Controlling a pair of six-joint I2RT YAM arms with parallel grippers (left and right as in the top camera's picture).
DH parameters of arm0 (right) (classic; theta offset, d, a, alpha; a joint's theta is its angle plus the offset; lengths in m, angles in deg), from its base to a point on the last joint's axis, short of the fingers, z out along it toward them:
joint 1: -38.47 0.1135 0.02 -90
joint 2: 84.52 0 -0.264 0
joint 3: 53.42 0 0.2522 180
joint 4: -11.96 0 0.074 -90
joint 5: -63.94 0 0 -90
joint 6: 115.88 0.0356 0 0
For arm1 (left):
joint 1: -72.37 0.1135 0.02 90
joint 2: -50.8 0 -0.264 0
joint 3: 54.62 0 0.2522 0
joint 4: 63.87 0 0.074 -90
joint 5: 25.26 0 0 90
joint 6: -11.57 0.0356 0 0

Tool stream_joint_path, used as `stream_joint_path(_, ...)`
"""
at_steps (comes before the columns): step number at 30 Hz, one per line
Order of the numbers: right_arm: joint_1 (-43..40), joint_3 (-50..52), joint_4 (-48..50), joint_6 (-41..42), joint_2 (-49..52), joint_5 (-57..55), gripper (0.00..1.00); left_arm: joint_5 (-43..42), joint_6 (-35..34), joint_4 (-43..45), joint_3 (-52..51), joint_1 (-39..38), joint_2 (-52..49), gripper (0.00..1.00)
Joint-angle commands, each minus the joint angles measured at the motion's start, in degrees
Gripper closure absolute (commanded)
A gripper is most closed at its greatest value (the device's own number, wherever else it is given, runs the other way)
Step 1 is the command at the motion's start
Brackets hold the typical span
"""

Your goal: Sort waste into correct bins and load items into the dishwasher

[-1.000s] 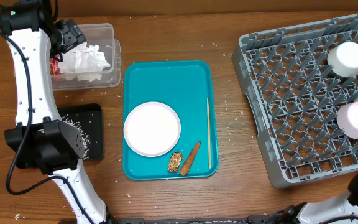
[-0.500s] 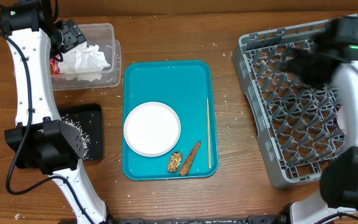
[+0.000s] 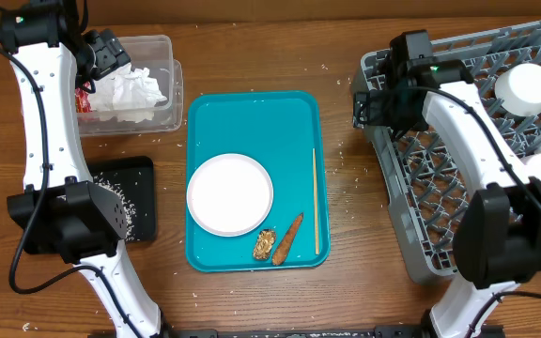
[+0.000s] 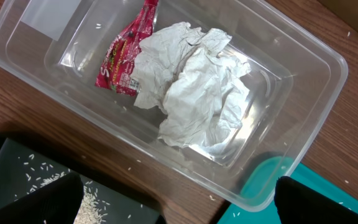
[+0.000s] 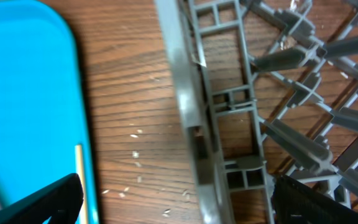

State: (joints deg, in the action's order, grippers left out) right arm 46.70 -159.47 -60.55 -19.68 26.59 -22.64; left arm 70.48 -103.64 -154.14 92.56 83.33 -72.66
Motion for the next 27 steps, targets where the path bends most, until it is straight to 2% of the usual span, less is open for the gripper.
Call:
stream_joint_path(1, -0.31, -0.33, -0.52, -0.46, 1.38, -0.07, 0.01, -0.22, -0.72, 0.07, -0.20, -0.28, 1.62, 0.00)
stream_joint_path(3, -0.22, -0.33, -0.92, -0.46, 1.95, 0.81, 0.04, -0.22, -0.74, 0.07, -0.20, -0.28, 1.62, 0.00)
stream_joint_path(7, -0.09, -0.31, -1.40, -0.33, 3.74, 2.69, 0.33, -0.22, -0.72, 0.07, -0.20, -0.28, 1.62, 0.00)
stream_joint_path(8, -0.09, -0.28, -1.44, -0.26, 3.93, 2.67, 0.36, -0.22, -0.72, 0.07, -0.20, -0.28, 1.62, 0.00)
stream_joint_path(11, -0.09, 0.04, -0.33, -0.26, 5.40, 2.67, 0.38, -0.22, -0.72, 0.07, -0.20, -0.28, 1.62, 0.00)
stream_joint_path(14, -0.09, 0.07, 1.14, -0.24, 5.92, 2.67, 0.47, -0.22, -0.72, 0.07, -0.20, -0.28, 1.62, 0.00)
stream_joint_path(17, -0.09, 0.07, 2.56, 0.61, 5.92, 2.71, 0.48, -0.22, -0.72, 0.07, -0.20, -0.28, 1.62, 0.00)
stream_joint_path(21, -0.09, 0.07, 5.75, 3.26, 5.92, 3.06, 0.58, -0.22, -0.72, 0.07, -0.20, -0.28, 1.62, 0.00)
stream_joint_path(27, -0.09, 0.07, 12.17, 4.13, 5.92, 6.25, 0.61, -0.22, -0.74, 0.07, -0.20, -0.28, 1.62, 0.00)
